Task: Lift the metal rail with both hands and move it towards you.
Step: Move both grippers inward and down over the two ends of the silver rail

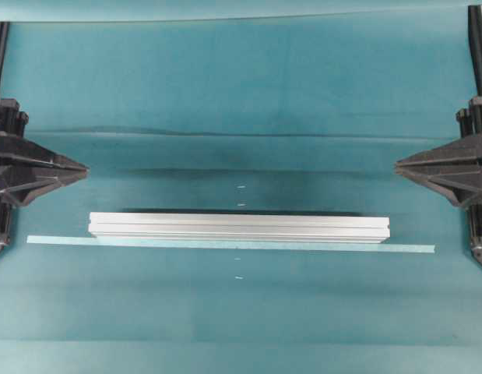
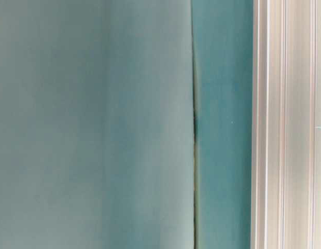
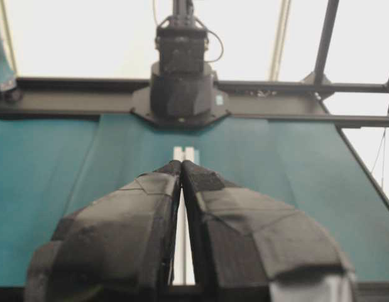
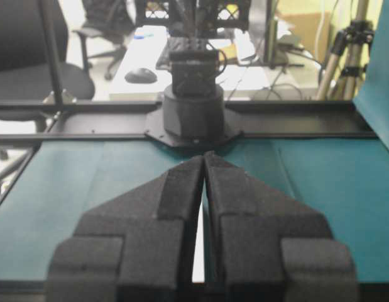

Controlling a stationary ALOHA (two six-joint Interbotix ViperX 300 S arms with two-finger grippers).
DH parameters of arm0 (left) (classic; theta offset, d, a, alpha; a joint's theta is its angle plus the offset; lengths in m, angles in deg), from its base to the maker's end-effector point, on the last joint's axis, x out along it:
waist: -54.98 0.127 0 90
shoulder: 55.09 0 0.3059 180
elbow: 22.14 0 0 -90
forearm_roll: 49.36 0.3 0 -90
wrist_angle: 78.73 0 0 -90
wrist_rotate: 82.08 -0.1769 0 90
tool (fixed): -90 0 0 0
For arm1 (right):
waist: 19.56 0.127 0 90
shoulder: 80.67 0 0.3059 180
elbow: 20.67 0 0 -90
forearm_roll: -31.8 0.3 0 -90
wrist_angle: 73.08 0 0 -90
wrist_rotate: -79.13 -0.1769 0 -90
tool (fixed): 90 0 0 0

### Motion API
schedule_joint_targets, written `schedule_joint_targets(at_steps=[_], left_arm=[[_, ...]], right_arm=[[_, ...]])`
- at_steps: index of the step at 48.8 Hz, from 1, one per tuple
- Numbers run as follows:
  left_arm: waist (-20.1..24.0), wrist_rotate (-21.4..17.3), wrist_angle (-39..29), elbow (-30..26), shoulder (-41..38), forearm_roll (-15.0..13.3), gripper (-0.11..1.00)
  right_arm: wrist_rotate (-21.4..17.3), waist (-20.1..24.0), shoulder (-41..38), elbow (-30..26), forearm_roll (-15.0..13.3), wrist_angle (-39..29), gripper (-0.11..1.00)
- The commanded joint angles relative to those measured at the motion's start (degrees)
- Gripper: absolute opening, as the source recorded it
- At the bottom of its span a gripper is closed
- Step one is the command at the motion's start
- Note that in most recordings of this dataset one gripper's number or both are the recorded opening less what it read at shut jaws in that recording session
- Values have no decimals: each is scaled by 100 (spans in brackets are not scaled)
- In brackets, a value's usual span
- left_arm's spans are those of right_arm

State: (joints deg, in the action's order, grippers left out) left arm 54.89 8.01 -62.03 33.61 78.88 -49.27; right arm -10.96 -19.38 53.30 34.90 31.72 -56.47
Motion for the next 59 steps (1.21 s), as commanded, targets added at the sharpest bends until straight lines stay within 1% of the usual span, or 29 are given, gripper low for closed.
schedule_joint_targets(at_steps=[1,3,4,7,8,9,12,13,19,23,27,34,40,45,52,59], left_arm=[[-18,149,-299,-431,-105,70,14],[-9,185,-563,-571,-141,79,13],[-9,185,-721,-650,-158,79,10],[-18,202,-1327,-940,-237,79,1],[-18,202,-1564,-1046,-264,79,-1],[-35,202,-1819,-1151,-290,79,-2],[-44,211,-2628,-1468,-422,79,-4],[-44,211,-3015,-1617,-492,79,-4],[-53,229,-4333,-2153,-835,79,-5],[-53,237,-4878,-2391,-1107,88,-5],[-62,237,-5142,-2531,-1371,97,-5],[-53,211,-5388,-2698,-1837,97,-5],[-53,211,-5792,-2856,-2197,105,-5],[-53,220,-6249,-3032,-2487,105,-5],[-62,229,-6671,-3270,-2865,105,-5],[-53,396,-6803,-3410,-3217,105,-5]], right_arm=[[-105,-26,-88,-141,70,18,14],[-141,-35,-141,-246,308,-167,16],[-185,-44,-185,-299,439,-308,16],[-308,-114,-290,-571,738,-844,7],[-343,-141,-316,-659,791,-1081,5],[-378,-167,-378,-809,826,-1459,4],[-422,-185,-510,-1125,826,-2312,2],[-422,-193,-563,-1222,826,-2593,2],[-431,-237,-967,-1784,817,-4122,2],[-422,-237,-1283,-2074,817,-4896,2],[-422,-229,-1670,-2373,826,-5546,2],[-422,-185,-2294,-2742,817,-6249,2],[-422,-176,-2795,-3059,809,-6741,2],[-413,-185,-3208,-3313,633,-7119,2],[-404,-176,-3647,-3516,466,-7453,2],[-396,-167,-3955,-3621,466,-7567,2]])
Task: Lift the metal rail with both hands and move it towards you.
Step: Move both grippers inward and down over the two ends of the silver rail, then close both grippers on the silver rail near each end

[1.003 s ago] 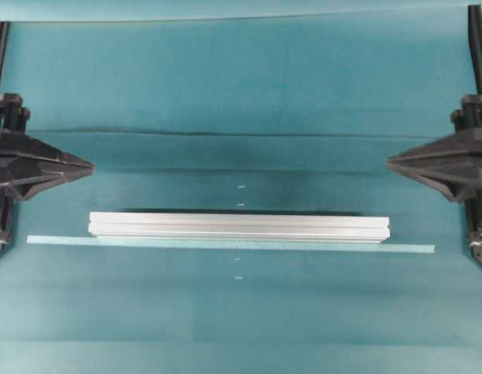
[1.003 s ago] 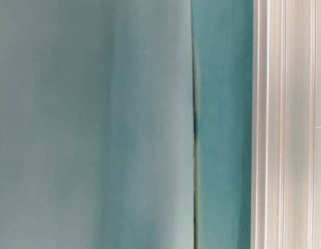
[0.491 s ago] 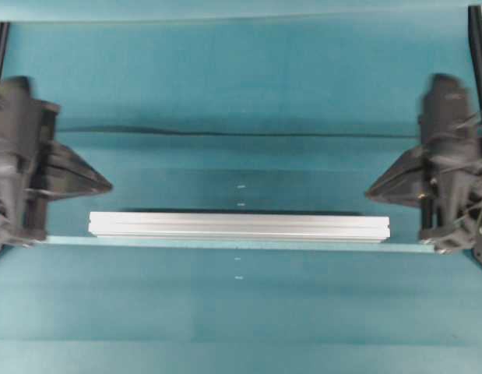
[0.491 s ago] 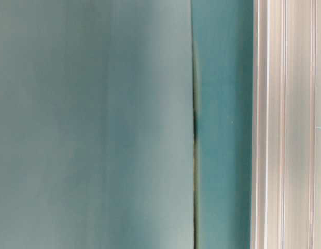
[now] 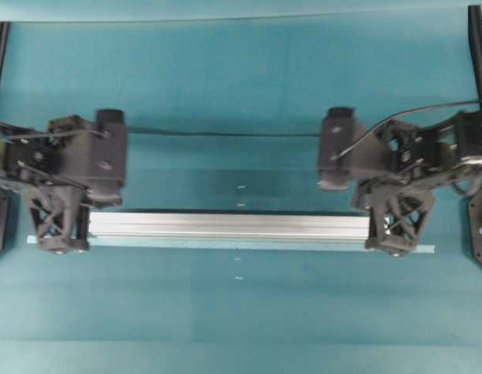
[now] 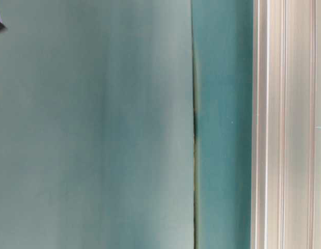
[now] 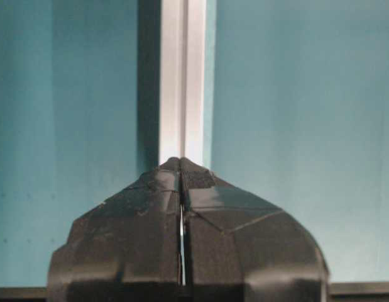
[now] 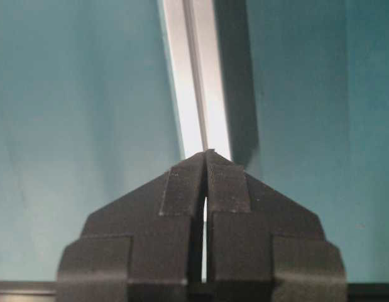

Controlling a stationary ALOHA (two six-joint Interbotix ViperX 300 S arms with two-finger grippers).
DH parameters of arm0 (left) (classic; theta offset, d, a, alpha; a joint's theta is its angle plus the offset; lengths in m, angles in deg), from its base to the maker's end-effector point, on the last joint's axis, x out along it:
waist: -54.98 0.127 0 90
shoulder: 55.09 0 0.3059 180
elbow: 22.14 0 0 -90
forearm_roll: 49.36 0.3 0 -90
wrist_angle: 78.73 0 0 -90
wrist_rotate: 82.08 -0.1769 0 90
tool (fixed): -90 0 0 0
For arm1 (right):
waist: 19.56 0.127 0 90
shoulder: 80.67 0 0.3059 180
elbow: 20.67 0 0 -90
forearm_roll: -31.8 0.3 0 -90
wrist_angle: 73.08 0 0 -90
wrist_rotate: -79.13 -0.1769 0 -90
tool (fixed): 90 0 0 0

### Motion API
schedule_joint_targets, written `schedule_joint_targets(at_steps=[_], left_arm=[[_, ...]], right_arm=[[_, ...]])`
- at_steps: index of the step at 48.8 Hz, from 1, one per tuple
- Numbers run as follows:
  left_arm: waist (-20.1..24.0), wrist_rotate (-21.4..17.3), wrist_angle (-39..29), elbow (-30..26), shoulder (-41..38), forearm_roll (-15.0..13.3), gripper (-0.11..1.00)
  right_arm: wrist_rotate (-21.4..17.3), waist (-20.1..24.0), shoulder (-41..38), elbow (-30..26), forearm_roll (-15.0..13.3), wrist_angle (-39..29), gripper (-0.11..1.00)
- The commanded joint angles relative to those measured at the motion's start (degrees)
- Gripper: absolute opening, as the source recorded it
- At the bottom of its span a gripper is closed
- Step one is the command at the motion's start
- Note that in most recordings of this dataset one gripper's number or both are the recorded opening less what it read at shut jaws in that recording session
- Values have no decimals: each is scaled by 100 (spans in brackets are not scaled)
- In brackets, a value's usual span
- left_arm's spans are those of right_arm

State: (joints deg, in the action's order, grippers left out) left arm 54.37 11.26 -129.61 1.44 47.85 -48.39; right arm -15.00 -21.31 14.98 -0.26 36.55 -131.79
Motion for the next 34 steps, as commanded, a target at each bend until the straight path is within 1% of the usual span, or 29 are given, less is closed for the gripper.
schedule_joint_targets(at_steps=[1,8,16,21,24,27,31,34], left_arm=[[0,88,-62,-220,-158,18,-5],[9,105,-202,-229,-466,26,-5],[18,123,-141,-229,-510,26,-5],[0,114,-132,-211,-510,26,-3],[0,114,-141,-202,-519,26,-1],[-9,141,-123,-185,-536,26,3],[-18,141,-105,-158,-563,26,13],[-35,149,-105,-114,-606,26,26]], right_arm=[[9,26,-158,-114,-18,-35,2],[35,26,-360,-158,-26,-185,3],[88,62,-413,-141,-26,-132,7],[88,62,-431,-114,18,-114,13],[88,62,-457,-88,18,-88,21],[88,70,-483,-62,18,-18,33],[88,114,-545,9,18,132,58],[97,193,-571,44,-18,246,77]])
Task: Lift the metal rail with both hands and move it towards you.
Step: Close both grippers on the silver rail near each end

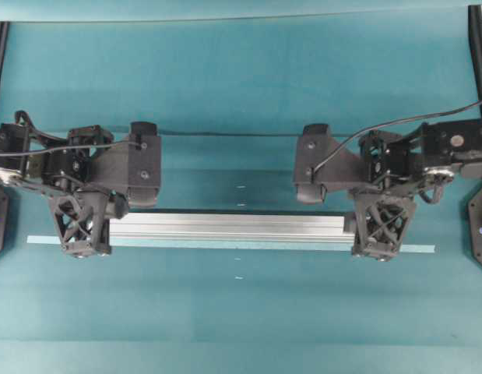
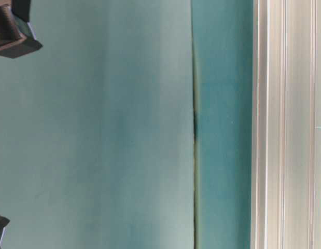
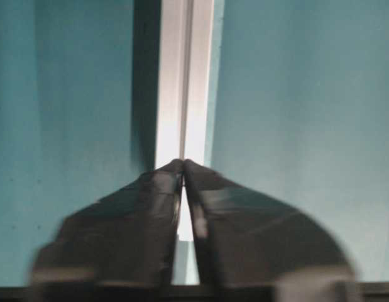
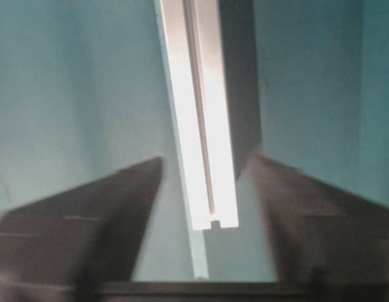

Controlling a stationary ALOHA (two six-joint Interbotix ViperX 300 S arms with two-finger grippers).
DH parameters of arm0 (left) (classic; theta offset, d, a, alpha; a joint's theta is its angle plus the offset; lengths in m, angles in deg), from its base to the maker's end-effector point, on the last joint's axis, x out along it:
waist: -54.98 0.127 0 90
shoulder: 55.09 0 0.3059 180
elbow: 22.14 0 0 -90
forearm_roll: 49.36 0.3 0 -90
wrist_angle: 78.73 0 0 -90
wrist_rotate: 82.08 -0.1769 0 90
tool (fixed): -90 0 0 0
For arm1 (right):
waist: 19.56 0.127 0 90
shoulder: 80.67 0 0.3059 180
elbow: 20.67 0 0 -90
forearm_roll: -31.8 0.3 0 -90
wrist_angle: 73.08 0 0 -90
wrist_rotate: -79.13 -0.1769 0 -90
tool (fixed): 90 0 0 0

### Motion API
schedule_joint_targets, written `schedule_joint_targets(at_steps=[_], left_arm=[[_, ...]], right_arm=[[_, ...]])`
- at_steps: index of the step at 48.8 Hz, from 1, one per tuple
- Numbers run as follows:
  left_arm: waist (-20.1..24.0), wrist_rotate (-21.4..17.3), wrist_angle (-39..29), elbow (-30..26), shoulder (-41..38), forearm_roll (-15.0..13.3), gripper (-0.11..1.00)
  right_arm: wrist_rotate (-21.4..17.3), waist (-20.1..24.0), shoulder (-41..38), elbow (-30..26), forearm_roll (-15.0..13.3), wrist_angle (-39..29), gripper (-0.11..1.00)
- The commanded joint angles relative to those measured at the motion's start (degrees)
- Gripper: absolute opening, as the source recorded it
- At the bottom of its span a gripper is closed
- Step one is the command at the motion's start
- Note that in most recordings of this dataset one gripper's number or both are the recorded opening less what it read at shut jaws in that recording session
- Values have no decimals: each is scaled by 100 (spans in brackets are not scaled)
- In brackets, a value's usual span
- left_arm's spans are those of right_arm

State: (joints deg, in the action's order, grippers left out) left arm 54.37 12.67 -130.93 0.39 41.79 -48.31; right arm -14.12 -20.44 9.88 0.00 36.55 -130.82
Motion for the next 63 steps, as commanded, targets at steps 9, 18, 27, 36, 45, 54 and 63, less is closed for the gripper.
schedule_joint_targets(at_steps=[9,18,27,36,45,54,63], left_arm=[[-149,-18,193,141,-132,18,82],[-149,26,589,404,-352,53,96],[-149,35,861,554,-624,53,98],[-149,35,1125,580,-958,53,98],[-88,-18,1679,712,-1274,53,98],[9,-44,2101,826,-1547,53,98],[44,-35,2197,844,-1679,53,98]], right_arm=[[-35,308,-167,132,-123,501,100],[-44,343,-264,316,-141,703,100],[-44,343,-396,519,-246,1020,100],[-35,316,-554,694,-281,1441,100],[-35,264,-721,896,-387,1907,100],[0,220,-958,1072,-387,2259,100],[0,211,-1195,1187,-387,2619,100]])
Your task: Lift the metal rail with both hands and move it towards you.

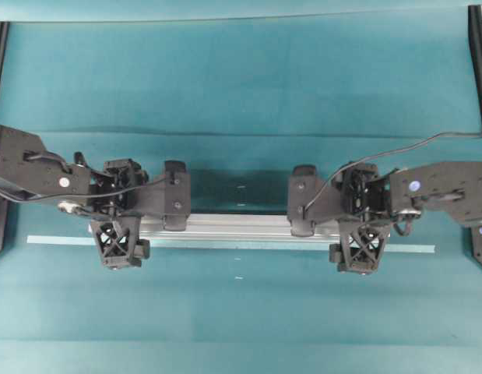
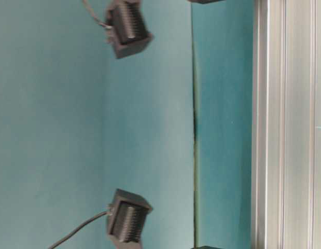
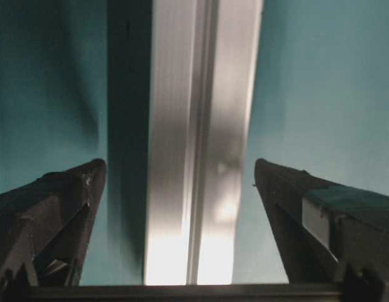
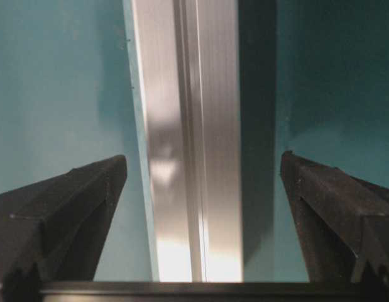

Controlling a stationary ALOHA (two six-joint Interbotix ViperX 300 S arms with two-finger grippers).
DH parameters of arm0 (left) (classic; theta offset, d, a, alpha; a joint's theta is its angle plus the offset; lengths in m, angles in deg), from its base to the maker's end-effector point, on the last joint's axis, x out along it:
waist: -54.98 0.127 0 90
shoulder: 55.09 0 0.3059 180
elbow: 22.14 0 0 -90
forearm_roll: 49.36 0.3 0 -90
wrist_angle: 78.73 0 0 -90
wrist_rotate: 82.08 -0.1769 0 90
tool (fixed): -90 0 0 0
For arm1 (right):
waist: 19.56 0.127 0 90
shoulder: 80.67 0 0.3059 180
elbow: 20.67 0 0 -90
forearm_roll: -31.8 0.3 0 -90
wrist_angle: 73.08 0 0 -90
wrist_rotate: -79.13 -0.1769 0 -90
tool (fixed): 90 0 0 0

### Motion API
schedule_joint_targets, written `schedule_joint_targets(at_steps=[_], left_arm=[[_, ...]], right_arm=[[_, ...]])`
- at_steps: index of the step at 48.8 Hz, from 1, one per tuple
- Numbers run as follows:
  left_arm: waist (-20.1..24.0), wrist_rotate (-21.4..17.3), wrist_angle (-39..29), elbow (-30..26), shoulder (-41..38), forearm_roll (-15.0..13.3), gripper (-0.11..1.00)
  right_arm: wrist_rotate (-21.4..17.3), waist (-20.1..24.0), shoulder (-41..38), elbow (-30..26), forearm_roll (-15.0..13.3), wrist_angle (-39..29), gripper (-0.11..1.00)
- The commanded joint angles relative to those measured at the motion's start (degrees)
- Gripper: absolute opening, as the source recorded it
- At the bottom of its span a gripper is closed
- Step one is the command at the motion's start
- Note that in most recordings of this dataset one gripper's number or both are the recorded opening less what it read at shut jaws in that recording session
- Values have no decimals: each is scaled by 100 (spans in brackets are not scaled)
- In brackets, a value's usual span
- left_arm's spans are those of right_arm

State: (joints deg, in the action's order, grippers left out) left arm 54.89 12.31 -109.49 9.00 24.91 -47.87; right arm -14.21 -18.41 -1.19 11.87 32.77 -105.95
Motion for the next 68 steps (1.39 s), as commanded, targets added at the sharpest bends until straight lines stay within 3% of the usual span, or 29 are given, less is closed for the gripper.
schedule_joint_targets(at_steps=[1,34,38,41,49,53,68], left_arm=[[-18,0,62,-18,9,9,98],[-26,26,501,53,-26,9,94],[-44,9,598,88,-26,9,87],[-53,-9,606,105,-18,9,75],[-70,9,633,114,-18,9,31],[-70,9,686,105,-18,9,29],[-79,18,686,123,-9,9,29]], right_arm=[[9,9,-105,0,-9,167,100],[-35,-114,-167,26,-9,281,99],[-44,-114,-167,18,-9,281,97],[-44,-88,-176,9,-9,255,92],[-35,-70,-211,-26,0,123,55],[-18,-79,-202,-35,9,141,42],[-18,-79,-211,-53,9,114,42]])
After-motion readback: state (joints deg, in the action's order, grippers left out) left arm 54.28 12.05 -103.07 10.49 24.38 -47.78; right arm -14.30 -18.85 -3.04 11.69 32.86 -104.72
